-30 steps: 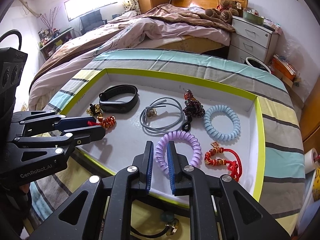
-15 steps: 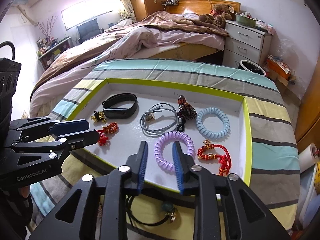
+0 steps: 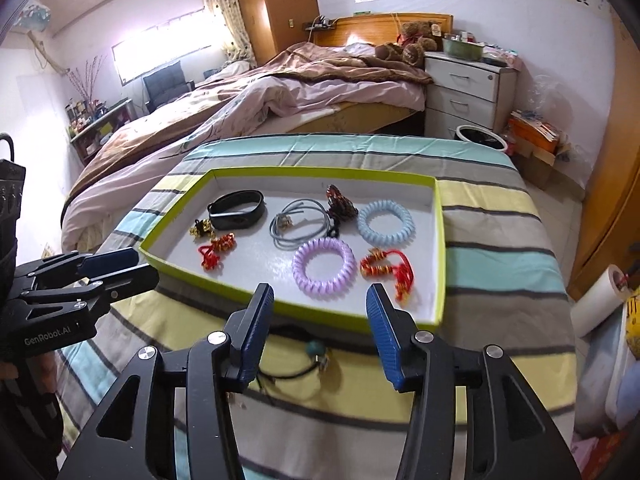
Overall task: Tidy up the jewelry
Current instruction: 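Grasp the black elastic with green bead using the right gripper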
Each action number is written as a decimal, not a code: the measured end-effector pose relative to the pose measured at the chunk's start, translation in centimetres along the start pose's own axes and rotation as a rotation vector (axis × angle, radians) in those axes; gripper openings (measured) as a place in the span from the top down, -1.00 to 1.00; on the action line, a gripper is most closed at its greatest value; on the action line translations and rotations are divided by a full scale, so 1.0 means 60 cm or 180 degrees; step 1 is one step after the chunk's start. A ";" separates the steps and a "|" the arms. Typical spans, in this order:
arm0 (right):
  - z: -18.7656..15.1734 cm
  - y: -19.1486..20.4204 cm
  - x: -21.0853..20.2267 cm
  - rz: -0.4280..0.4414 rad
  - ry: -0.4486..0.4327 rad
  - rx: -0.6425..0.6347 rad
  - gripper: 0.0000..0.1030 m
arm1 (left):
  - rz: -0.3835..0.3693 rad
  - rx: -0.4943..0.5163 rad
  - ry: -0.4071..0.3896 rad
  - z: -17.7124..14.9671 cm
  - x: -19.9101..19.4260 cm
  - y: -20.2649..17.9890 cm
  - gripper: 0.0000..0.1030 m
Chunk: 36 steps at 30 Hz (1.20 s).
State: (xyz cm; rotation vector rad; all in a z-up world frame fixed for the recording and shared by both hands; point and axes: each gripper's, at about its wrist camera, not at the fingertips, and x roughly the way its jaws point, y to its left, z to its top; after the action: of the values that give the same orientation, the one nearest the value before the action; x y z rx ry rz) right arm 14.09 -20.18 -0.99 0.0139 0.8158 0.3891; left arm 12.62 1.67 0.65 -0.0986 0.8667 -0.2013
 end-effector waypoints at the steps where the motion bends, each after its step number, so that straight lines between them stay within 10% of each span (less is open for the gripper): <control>1: -0.005 -0.001 -0.004 -0.0002 -0.0004 0.0026 0.04 | -0.0014 -0.0057 -0.0006 -0.006 -0.004 0.003 -0.13; 21: -0.043 0.014 0.045 -0.0210 0.0299 0.0142 0.06 | -0.0051 -0.0224 0.0112 -0.072 -0.028 0.027 -0.14; 27: -0.052 0.020 0.053 -0.0272 0.0369 0.0063 0.67 | -0.0122 -0.0223 0.0178 -0.078 -0.023 0.020 -0.14; 36: -0.059 0.005 0.027 -0.0272 0.0249 0.0143 0.67 | -0.0283 -0.0168 0.0267 -0.076 -0.006 -0.023 -0.14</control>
State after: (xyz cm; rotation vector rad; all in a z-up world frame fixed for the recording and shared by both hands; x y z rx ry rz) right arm 12.48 -19.80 -4.52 0.0058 0.8993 0.2921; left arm 8.73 0.37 -1.75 -0.1791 0.9521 -0.2674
